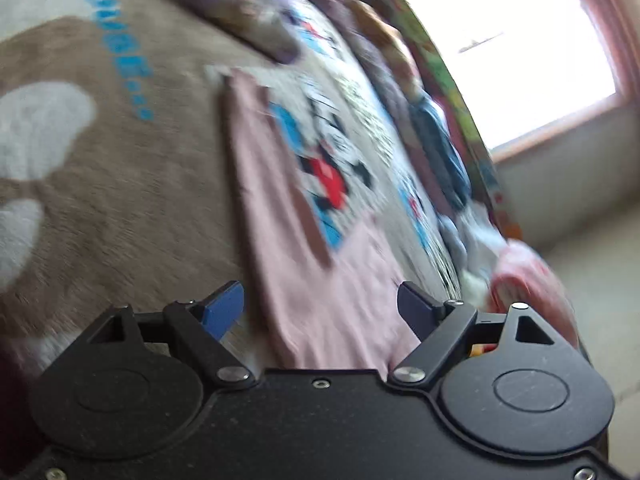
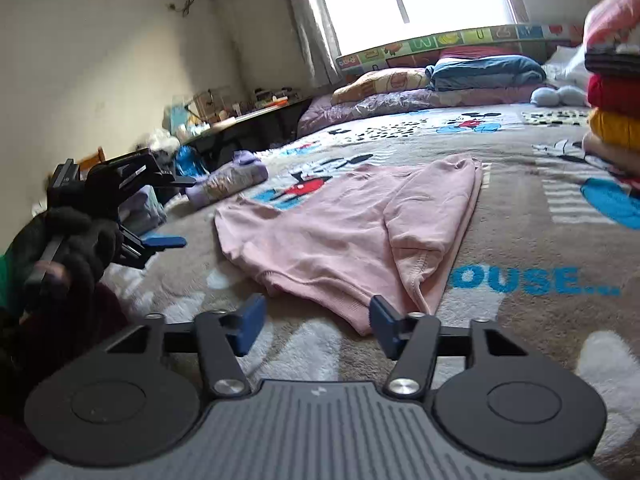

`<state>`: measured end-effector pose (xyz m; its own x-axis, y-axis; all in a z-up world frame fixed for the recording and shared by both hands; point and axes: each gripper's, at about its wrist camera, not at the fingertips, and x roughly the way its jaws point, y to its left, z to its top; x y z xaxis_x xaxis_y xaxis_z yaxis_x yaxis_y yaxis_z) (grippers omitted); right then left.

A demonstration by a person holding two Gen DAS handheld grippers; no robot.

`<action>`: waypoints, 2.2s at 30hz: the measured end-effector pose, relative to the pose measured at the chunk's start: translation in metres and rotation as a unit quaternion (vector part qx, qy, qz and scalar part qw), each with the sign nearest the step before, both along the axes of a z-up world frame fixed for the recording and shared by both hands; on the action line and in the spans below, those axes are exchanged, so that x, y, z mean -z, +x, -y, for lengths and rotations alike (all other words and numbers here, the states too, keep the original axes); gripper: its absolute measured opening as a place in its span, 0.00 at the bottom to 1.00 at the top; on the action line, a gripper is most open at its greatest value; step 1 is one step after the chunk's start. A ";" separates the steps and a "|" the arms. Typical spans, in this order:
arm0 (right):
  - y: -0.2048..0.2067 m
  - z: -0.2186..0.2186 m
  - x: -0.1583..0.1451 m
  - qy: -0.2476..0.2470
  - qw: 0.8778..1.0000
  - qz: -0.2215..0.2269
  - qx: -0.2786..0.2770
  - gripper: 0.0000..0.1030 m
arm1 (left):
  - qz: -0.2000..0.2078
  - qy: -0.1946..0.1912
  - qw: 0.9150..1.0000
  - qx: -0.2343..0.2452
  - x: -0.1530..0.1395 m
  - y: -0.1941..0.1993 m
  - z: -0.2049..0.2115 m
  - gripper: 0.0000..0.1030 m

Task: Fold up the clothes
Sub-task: 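Withdraw the left gripper from the sweatshirt, then move the open right gripper to the other sleeve's ribbed cuff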

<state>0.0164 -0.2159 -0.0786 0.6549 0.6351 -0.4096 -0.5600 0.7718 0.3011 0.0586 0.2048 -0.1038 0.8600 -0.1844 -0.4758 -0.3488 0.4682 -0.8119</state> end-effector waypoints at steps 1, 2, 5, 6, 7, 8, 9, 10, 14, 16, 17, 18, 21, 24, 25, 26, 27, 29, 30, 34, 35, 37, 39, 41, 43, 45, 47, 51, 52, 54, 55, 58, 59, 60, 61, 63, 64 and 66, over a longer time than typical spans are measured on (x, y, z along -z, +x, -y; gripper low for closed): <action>-0.001 -0.002 0.001 -0.005 1.000 0.000 -0.001 0.55 | -0.008 -0.005 1.000 -0.004 0.006 0.004 -0.004 0.73; -0.001 -0.003 0.003 -0.005 1.000 -0.003 -0.003 0.55 | -0.014 -0.006 1.000 -0.007 0.012 0.008 -0.007 0.72; 0.002 -0.005 0.006 -0.004 1.000 -0.015 -0.003 0.55 | -0.012 0.000 1.000 -0.009 0.024 0.018 -0.018 0.70; 0.004 -0.005 0.007 0.000 1.000 -0.020 -0.003 0.55 | -0.005 0.001 1.000 -0.008 0.026 0.020 -0.021 0.69; 0.006 -0.006 0.008 0.006 1.000 -0.026 -0.002 0.56 | 0.003 0.004 1.000 -0.007 0.028 0.023 -0.026 0.68; 0.008 -0.006 0.009 0.011 0.999 -0.032 -0.002 0.56 | 0.008 0.010 1.000 -0.007 0.028 0.028 -0.030 0.66; 0.011 -0.007 0.009 0.017 0.999 -0.039 -0.002 0.56 | 0.012 0.016 1.000 -0.008 0.029 0.033 -0.035 0.64; 0.015 -0.010 0.010 0.022 0.999 -0.047 -0.004 0.56 | 0.016 0.017 1.000 -0.010 0.030 0.037 -0.040 0.57; 0.029 -0.022 0.010 0.034 0.997 -0.074 -0.014 0.56 | 0.033 0.001 0.999 -0.020 0.041 0.055 -0.059 0.49; 0.035 -0.032 0.008 0.033 0.996 -0.080 -0.023 0.56 | 0.043 -0.007 0.999 -0.023 0.044 0.064 -0.067 0.49; 0.037 -0.036 0.008 0.033 0.996 -0.083 -0.027 0.57 | 0.048 -0.011 0.998 -0.025 0.046 0.068 -0.070 0.49; 0.040 -0.040 0.007 0.035 0.995 -0.087 -0.030 0.58 | 0.054 -0.014 0.998 -0.026 0.047 0.072 -0.073 0.49; 0.050 -0.054 0.003 0.039 0.994 -0.097 -0.038 0.61 | 0.065 -0.006 0.997 -0.030 0.048 0.082 -0.077 0.49; 0.062 -0.067 -0.005 0.050 0.993 -0.102 -0.042 0.61 | 0.067 0.032 0.997 -0.026 0.043 0.092 -0.069 0.47; 0.067 -0.071 -0.007 0.057 0.992 -0.106 -0.040 0.61 | 0.066 0.046 0.996 -0.023 0.042 0.096 -0.065 0.46; 0.073 -0.074 -0.009 0.068 0.991 -0.111 -0.038 0.61 | 0.066 0.060 0.996 -0.021 0.041 0.098 -0.063 0.43; 0.079 -0.077 -0.011 0.080 0.989 -0.117 -0.033 0.61 | 0.065 0.070 0.995 -0.020 0.040 0.100 -0.060 0.40; 0.091 -0.082 -0.013 0.107 0.985 -0.130 -0.025 0.61 | 0.064 0.092 0.994 -0.016 0.038 0.102 -0.056 0.33; 0.097 -0.084 -0.014 0.118 0.984 -0.135 -0.022 0.61 | 0.067 0.101 0.993 -0.013 0.036 0.102 -0.054 0.30; 0.119 -0.097 -0.015 0.146 0.978 -0.151 -0.015 0.62 | 0.076 0.153 0.985 0.011 0.024 0.106 -0.041 0.18; 0.125 -0.101 -0.014 0.152 0.976 -0.156 -0.016 0.62 | 0.078 0.181 0.980 0.026 0.019 0.108 -0.033 0.18; 0.137 -0.106 -0.011 0.170 0.971 -0.169 -0.009 0.62 | 0.087 0.249 0.963 0.061 0.008 0.111 -0.011 0.18; 0.147 -0.106 -0.005 0.200 0.962 -0.184 0.007 0.62 | 0.104 0.316 0.937 0.108 -0.001 0.113 0.017 0.18; 0.154 -0.101 0.005 0.240 0.949 -0.202 0.032 0.62 | 0.122 0.384 0.900 0.168 -0.006 0.112 0.049 0.17; 0.161 -0.096 0.015 0.279 0.934 -0.218 0.057 0.62 | 0.138 0.460 0.838 0.259 0.001 0.105 0.088 0.17; 0.158 -0.083 0.033 0.330 0.909 -0.235 0.097 0.62 | 0.152 0.528 0.760 0.345 0.007 0.099 0.127 0.18; 0.149 -0.068 0.051 0.373 0.883 -0.250 0.137 0.64 | 0.162 0.576 0.685 0.416 0.021 0.086 0.156 0.45; 0.131 -0.055 0.066 0.378 0.875 -0.253 0.166 0.65 | 0.176 0.558 0.686 0.432 0.018 0.082 0.150 0.52; 0.127 -0.054 0.067 0.375 0.877 -0.250 0.166 0.65 | 0.185 0.540 0.701 0.428 0.014 0.082 0.141 0.55; 0.124 -0.055 0.065 0.367 0.883 -0.242 0.164 0.66 | 0.195 0.510 0.727 0.417 0.007 0.082 0.124 0.55; 0.124 -0.056 0.063 0.362 0.886 -0.241 0.161 0.67 | 0.200 0.496 0.739 0.409 0.004 0.081 0.118 0.56; 0.130 -0.066 0.057 0.332 0.900 -0.235 0.155 0.67 | 0.208 0.456 0.777 0.381 -0.007 0.073 0.102 0.59; 0.132 -0.070 0.055 0.322 0.905 -0.233 0.153 0.67 | 0.208 0.445 0.790 0.367 -0.011 0.071 0.097 0.61; 0.134 -0.074 0.054 0.314 0.907 -0.235 0.153 0.67 | 0.206 0.433 0.805 0.350 -0.014 0.070 0.091 0.63; 0.134 -0.077 0.053 0.313 0.907 -0.237 0.154 0.67 | 0.202 0.421 0.819 0.332 -0.017 0.069 0.084 0.65; 0.136 -0.083 0.051 0.308 0.907 -0.240 0.155 0.67 | 0.198 0.390 0.847 0.303 -0.019 0.069 0.070 0.65; 0.136 -0.086 0.050 0.304 0.909 -0.241 0.156 0.67 | 0.197 0.376 0.858 0.289 -0.019 0.071 0.062 0.65; 0.140 -0.091 0.049 0.293 0.910 -0.245 0.160 0.67 | 0.188 0.355 0.877 0.262 -0.020 0.073 0.049 0.65</action>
